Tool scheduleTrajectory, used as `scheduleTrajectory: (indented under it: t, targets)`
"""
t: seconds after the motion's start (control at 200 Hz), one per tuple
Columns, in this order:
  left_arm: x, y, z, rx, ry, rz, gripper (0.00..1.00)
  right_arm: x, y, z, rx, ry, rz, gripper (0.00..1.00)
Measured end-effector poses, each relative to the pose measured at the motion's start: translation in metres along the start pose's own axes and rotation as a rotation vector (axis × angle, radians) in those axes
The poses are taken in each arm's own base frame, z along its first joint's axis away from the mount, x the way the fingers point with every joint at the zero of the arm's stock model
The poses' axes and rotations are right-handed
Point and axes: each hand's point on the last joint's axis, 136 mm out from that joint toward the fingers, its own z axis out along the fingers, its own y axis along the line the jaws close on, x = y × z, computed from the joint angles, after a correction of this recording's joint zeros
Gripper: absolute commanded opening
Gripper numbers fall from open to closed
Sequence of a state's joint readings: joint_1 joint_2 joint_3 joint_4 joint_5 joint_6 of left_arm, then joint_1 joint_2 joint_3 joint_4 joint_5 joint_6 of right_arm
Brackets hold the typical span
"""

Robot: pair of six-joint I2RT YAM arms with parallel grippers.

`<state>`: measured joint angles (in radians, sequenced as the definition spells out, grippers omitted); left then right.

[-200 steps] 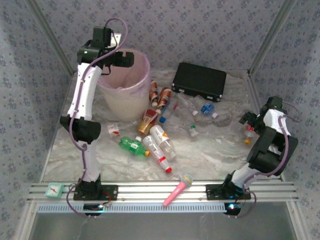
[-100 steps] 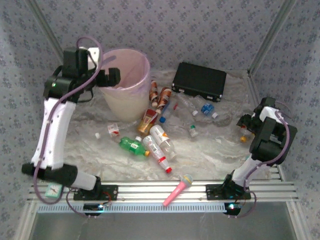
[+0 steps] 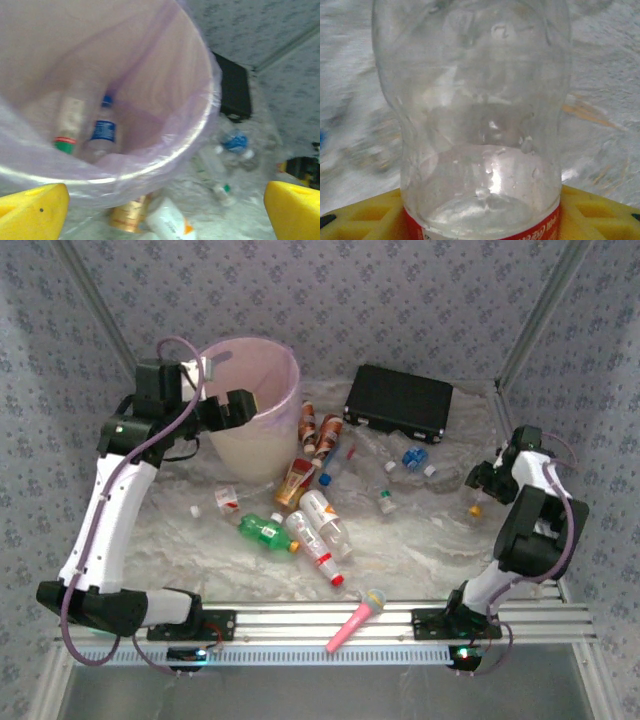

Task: Put the plastic bottles in the bin

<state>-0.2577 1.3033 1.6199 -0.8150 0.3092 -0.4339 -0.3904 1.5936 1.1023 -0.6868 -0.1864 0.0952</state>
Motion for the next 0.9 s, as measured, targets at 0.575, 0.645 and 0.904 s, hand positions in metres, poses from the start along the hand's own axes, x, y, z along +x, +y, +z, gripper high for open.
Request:
scheduleTrajectory:
  t: [0.575, 0.645, 0.904]
  targets:
    - [0.037, -0.137, 0.02, 0.509, 0.143, -0.032, 0.96, 0.084, 0.28, -0.199, -0.922, -0.267, -0.764, 0.55]
    - [0.044, -0.148, 0.032, 0.529, 0.173, -0.033, 0.95, 0.1, 0.3, -0.217, -0.989, -0.277, -0.838, 0.55]
    - [0.061, -0.173, 0.061, 0.574, 0.231, -0.043, 0.89, 0.124, 0.33, -0.238, -1.072, -0.28, -0.933, 0.55]
